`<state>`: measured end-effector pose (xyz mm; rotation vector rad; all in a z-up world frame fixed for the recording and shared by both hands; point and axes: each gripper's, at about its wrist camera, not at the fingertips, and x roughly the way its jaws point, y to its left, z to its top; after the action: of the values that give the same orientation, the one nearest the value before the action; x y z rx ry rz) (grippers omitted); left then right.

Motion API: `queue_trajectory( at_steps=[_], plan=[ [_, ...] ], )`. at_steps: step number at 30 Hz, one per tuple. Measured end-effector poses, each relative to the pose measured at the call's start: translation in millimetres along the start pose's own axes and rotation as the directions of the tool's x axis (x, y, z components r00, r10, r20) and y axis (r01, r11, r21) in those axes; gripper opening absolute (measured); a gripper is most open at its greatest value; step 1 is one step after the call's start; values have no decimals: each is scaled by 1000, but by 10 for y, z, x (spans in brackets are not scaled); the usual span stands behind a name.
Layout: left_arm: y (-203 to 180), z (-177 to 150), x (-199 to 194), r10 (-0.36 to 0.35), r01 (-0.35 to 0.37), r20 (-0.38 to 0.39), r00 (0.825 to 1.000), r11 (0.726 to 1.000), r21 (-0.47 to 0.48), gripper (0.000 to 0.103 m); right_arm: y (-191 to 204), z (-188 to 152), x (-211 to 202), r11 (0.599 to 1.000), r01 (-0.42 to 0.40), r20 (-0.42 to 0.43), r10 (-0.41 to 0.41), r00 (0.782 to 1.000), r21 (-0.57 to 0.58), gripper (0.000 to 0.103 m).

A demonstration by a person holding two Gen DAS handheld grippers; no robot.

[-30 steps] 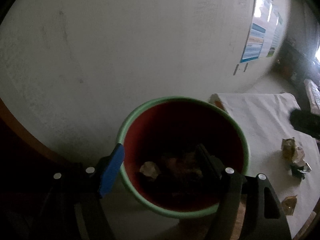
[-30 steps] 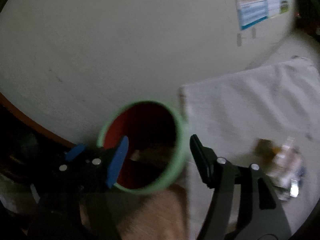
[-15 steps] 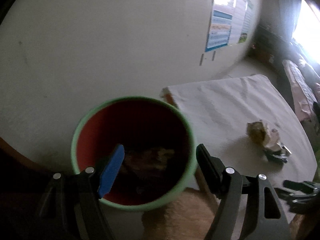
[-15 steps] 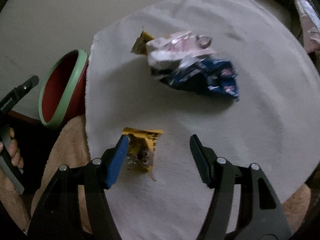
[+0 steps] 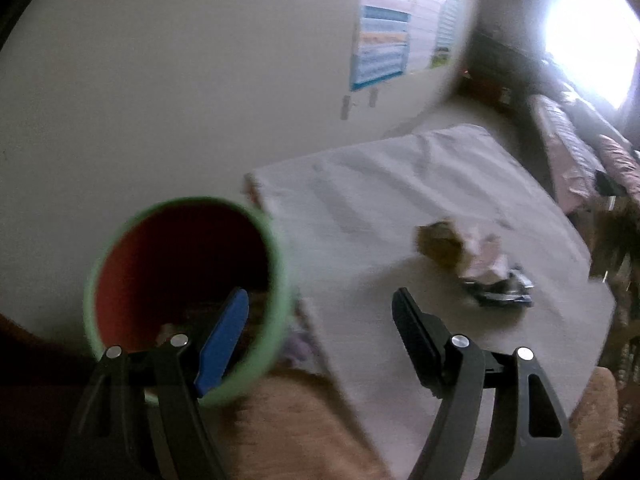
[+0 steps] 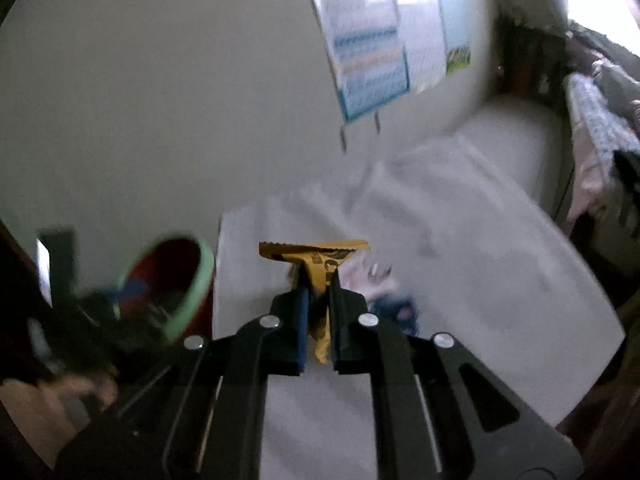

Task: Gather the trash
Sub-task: 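Grasp the yellow wrapper with the right tool while the left tool grasps the white-pink paper packet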

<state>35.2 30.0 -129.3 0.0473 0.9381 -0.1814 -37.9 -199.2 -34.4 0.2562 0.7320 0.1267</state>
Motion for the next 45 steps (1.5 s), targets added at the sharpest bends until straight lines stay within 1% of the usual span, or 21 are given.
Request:
queue_trajectory(
  at_steps=[3, 5, 8, 10, 12, 13, 14, 15, 18, 21, 24, 27, 28, 29, 31, 32, 35, 37, 41, 45],
  plan=[
    [-293, 92, 75, -93, 93, -10, 996, 995, 31, 69, -37, 99, -156, 1000, 5, 51, -5, 999, 15, 9],
    [-465, 161, 102, -133, 133, 5, 991, 990, 57, 59, -52, 104, -232, 1000, 21, 77, -22, 997, 16, 9],
    [-770, 317, 190, -169, 166, 18, 985, 978, 128, 58, -136, 42, -241, 998, 54, 64, -55, 996, 15, 9],
    [-952, 411, 303, -190, 189, -9, 982, 968, 167, 58, -229, -60, -181, 998, 47, 43, -49, 998, 51, 9],
    [-1092, 467, 431, -219, 227, -61, 974, 955, 189, 54, -334, -144, -65, 996, 40, 26, -43, 999, 84, 9],
    [-1160, 490, 519, -226, 242, -97, 969, 950, 196, 49, -400, -158, -27, 995, 41, 19, -43, 999, 93, 9],
    [-1216, 504, 612, -222, 245, -131, 966, 949, 199, 45, -440, -182, -9, 994, 42, 11, -43, 999, 103, 10],
    [-1250, 509, 672, -219, 246, -150, 964, 948, 201, 44, -483, -200, 4, 993, 41, 7, -42, 999, 113, 10],
    [-1338, 457, 891, -200, 248, -228, 953, 946, 207, 43, -591, -229, 18, 989, 35, -3, -34, 999, 145, 10],
    [-1372, 393, 1037, -173, 234, -268, 948, 948, 217, 45, -635, -247, 22, 985, 25, -11, -23, 1000, 168, 10],
    [-1359, 306, 1169, -158, 229, -306, 939, 950, 212, 45, -650, -270, 47, 983, 17, -21, -14, 1000, 181, 10],
    [-1279, 293, 1234, -168, 231, -326, 930, 959, 164, 42, -667, -276, 53, 981, 13, -25, -9, 1000, 193, 10],
    [-1253, 284, 1235, -175, 234, -326, 929, 960, 152, 36, -678, -271, 48, 980, 12, -22, -8, 1000, 199, 10],
    [-1236, 281, 1219, -181, 237, -322, 929, 961, 142, 32, -685, -263, 32, 979, 10, -16, -7, 1000, 205, 10],
    [-1210, 272, 1136, -175, 224, -297, 939, 964, 142, 28, -688, -237, -23, 978, 6, 3, -7, 1000, 209, 10],
    [-1185, 267, 1068, -171, 215, -274, 946, 966, 140, 26, -678, -218, -58, 978, 4, 16, -8, 1000, 207, 10],
    [-1114, 277, 829, -176, 205, -207, 962, 971, 127, 24, -621, -162, -165, 981, 8, 53, -18, 998, 192, 10],
    [-1071, 313, 671, -182, 203, -166, 969, 972, 119, 24, -579, -125, -206, 983, 8, 66, -21, 998, 183, 10],
    [-959, 361, 298, -176, 183, -65, 982, 976, 117, 24, -512, -112, -190, 987, 13, 54, -22, 998, 162, 10],
    [-819, 359, -9, -131, 127, 27, 991, 985, 120, 24, -446, -131, -154, 989, 14, 33, -19, 999, 149, 10]
  ],
)
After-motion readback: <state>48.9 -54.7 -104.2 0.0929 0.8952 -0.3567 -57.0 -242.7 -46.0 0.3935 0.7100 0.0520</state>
